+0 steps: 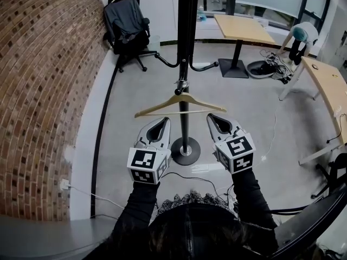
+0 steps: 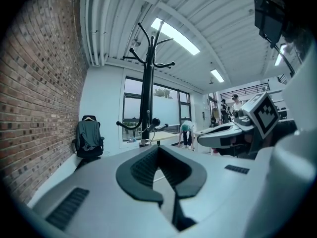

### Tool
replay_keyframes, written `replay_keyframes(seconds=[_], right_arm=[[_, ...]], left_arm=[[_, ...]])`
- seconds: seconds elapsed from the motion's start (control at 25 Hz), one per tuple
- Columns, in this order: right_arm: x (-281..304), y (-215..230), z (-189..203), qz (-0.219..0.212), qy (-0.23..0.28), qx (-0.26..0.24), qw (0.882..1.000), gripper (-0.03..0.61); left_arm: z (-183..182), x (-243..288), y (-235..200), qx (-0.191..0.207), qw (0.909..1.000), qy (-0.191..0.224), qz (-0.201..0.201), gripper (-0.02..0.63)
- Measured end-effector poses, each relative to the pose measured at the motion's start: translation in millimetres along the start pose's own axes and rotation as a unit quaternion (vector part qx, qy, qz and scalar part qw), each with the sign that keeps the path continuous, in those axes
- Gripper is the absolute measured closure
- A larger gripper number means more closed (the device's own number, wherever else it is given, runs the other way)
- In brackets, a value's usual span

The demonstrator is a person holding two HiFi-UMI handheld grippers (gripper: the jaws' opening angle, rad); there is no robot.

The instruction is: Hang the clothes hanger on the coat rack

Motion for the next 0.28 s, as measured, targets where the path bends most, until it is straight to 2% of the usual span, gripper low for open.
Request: replay_keyframes(seconds=[0.28], right_arm=[[0.2,5.2,4.1,0.001,-0.008,0.001,1.000,0.571]], left_arm=[[5.0,-1.4,1.4,-0.003,1.0000,-0.006,-0.005,0.606]])
Point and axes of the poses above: the fingertips, and each gripper's own axes: x forward along the fingers, y to its right, z out of its underside, the point moved 10 cm from there along -x, backward along the fingers, and after that the axes turned 12 degrees about z, right-handed, at the moved point
